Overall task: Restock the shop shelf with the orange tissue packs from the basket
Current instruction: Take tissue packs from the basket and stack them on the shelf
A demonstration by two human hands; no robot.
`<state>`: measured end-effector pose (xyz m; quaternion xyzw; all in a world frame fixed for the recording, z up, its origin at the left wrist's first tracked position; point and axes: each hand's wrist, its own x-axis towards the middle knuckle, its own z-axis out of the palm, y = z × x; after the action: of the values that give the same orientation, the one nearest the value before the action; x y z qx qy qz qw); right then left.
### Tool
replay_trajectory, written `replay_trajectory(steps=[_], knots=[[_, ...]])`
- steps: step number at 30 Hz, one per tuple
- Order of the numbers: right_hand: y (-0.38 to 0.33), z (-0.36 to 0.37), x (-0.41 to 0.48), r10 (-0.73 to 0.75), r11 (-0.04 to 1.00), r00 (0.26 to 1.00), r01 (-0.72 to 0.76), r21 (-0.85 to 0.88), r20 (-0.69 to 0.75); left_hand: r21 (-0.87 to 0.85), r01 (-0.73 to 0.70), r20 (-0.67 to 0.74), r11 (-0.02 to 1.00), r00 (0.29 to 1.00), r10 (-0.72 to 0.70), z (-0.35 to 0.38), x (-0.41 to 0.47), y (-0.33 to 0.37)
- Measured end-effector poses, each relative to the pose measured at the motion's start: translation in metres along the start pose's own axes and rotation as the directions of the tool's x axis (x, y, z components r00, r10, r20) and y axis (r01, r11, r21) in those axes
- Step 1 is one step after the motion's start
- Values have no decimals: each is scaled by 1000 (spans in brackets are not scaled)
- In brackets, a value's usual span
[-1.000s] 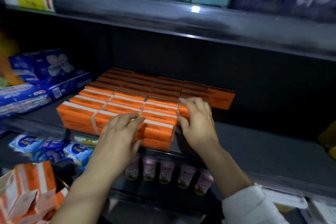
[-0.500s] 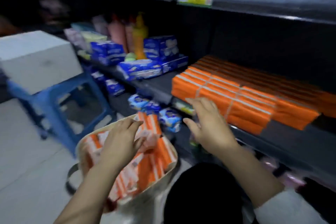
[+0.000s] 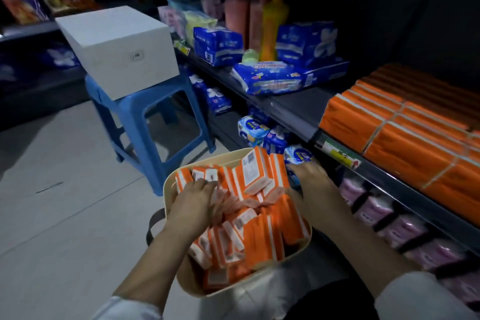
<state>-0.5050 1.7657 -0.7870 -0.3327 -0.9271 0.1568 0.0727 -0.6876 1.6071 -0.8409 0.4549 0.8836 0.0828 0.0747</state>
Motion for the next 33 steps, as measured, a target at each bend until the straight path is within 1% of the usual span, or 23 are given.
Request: replay_trajectory(steps=[3,5,8,11,14,16,19,22,24,27,29,31,33], knots=[[14,14,12,95,995,993,-97,31,65,-84,-60,-11,995,998,60,11,35,26],[25,21,19,171,982,979,-179,59,112,-110,-80,-22,991,997,78,21,59,44],[39,26,31,239,965,964,-249,85,115,-129,-64,42,990,997,70,40,87,66],[45,29,42,266,957,959,-275,94,103,-148,-38,102,988,993,54,60,103,77],[46,31,48,279,949,954,-291,123,110,-198,39,160,979,987,-7,75,114,76],[47,32,52,284,945,951,-299,136,120,-166,56,165,985,986,-29,80,118,72],[47,37,56,292,936,947,-312,161,133,-72,7,109,997,994,1,79,119,66],[48,43,58,293,928,943,-320,188,159,-78,8,91,997,996,0,79,118,58],[49,46,58,300,913,935,-339,226,192,-74,-41,99,996,994,49,81,117,53],[50,51,58,325,889,910,-386,245,257,-140,-69,113,988,990,85,80,114,49],[52,56,58,344,883,897,-410,230,279,-238,-19,138,971,989,54,78,115,49],[55,61,59,364,872,885,-433,229,290,-366,85,181,927,983,-19,73,120,53],[56,66,62,387,850,866,-469,242,318,-442,198,212,875,971,-113,67,130,61]])
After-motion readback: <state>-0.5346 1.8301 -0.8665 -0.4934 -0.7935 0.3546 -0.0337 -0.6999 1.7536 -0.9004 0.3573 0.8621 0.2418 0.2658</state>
